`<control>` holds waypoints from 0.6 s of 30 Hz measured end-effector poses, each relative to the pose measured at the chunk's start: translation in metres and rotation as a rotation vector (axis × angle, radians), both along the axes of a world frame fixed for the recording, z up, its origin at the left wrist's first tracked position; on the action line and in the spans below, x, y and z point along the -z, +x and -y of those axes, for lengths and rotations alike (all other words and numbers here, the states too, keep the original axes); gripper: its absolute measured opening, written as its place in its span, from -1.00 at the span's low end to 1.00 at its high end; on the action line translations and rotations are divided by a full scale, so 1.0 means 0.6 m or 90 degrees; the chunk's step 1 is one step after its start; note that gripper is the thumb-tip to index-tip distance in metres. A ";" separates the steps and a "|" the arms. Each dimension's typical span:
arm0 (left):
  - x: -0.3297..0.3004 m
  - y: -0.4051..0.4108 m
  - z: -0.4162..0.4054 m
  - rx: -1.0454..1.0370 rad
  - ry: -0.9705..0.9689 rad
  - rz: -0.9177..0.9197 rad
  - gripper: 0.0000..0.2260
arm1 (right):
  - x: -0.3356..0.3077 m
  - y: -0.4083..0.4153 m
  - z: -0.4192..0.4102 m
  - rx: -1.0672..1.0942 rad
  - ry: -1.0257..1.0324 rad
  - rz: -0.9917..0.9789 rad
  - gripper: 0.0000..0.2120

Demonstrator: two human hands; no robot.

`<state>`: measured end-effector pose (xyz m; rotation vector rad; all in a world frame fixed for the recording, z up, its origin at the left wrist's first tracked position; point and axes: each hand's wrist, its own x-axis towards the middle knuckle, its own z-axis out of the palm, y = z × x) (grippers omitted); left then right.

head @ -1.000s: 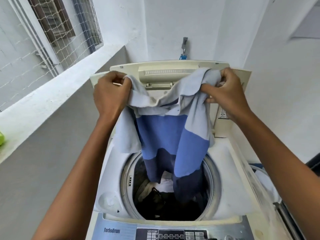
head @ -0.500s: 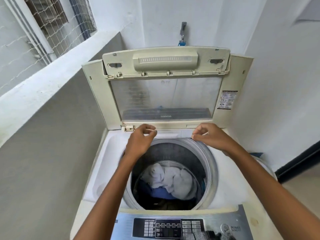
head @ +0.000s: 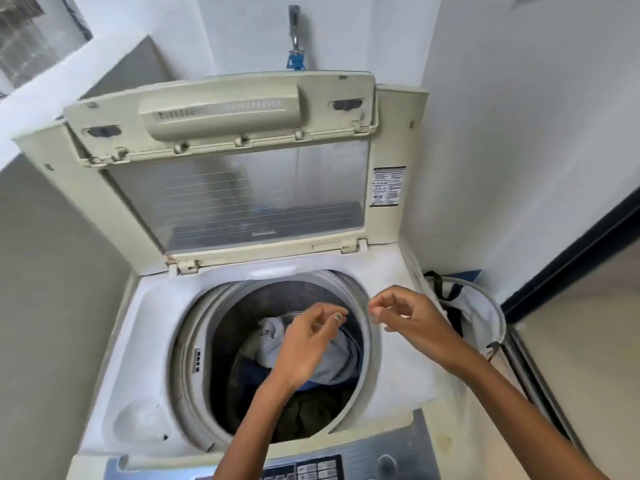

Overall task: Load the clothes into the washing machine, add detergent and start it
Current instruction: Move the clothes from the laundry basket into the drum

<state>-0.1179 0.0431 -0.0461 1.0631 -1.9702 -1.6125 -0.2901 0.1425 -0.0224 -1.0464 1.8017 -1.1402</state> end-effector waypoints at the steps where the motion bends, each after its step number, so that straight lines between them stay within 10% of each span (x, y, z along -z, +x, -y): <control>1: 0.001 -0.026 -0.012 0.015 0.007 -0.002 -0.86 | 0.004 -0.020 -0.010 0.017 -0.001 0.012 -0.94; 9: 0.000 -0.271 -0.110 0.163 0.062 -0.009 -0.85 | 0.069 -0.215 -0.104 0.135 0.041 0.086 -0.90; 18: 0.163 -0.576 -0.192 0.332 0.193 0.268 -0.78 | 0.236 -0.479 -0.185 0.294 0.227 0.174 -0.87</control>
